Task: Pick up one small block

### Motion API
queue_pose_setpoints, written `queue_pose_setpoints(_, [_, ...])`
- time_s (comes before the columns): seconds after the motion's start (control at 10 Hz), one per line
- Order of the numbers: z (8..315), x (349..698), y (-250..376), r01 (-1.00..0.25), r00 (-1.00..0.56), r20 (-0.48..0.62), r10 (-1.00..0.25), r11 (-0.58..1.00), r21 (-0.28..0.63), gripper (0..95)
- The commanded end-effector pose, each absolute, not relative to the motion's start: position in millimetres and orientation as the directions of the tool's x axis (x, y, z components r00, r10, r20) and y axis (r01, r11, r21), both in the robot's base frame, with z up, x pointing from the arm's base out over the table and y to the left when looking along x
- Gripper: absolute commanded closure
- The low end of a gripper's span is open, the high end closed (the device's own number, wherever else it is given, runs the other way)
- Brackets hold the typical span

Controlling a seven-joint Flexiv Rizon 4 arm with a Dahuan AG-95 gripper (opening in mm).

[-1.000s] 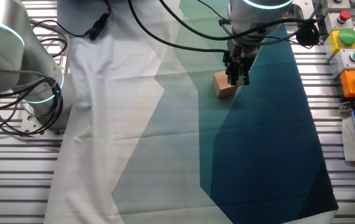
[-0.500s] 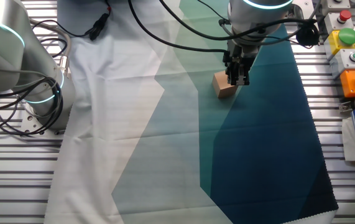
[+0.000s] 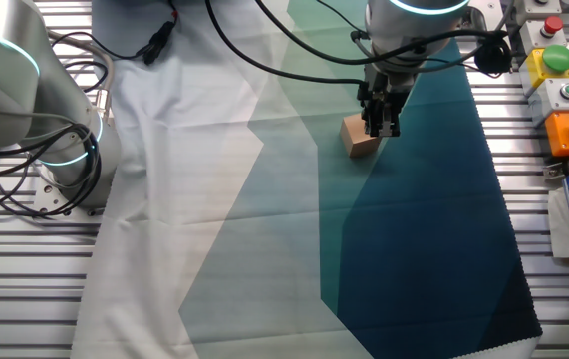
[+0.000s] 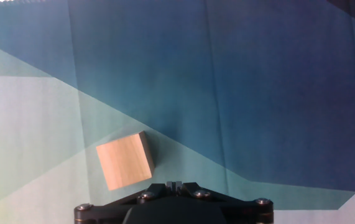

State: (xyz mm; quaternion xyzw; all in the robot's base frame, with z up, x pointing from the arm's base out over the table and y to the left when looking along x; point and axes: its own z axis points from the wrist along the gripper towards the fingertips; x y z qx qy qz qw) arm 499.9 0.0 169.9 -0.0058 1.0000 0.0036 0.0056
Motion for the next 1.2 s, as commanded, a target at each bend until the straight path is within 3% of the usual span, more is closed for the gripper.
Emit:
queue_pose_setpoints(0.1, [170.0,500.0,0.0,-0.011,-1.000,-0.010,-0.011,1.000,0.007,95.0])
queue_pose_setpoints(0.3, [170.0,499.8,0.0,-0.027,-1.000,-0.010,-0.027,1.000,0.007,95.0])
queue_pose_setpoints(0.5, [167.6,493.5,-0.9,-0.156,-0.988,-0.009,-0.156,0.988,-0.001,95.0])
queue_pose_setpoints(0.6, [163.5,491.5,-0.2,-0.163,-0.987,-0.012,-0.163,0.987,0.015,95.0])
queue_pose_setpoints(1.0, [127.9,503.7,15.4,-0.192,-0.981,-0.035,-0.190,0.976,0.100,95.0])
queue_pose_setpoints(1.2, [108.5,511.2,16.8,-0.286,-0.958,-0.058,-0.280,0.949,0.135,95.0])
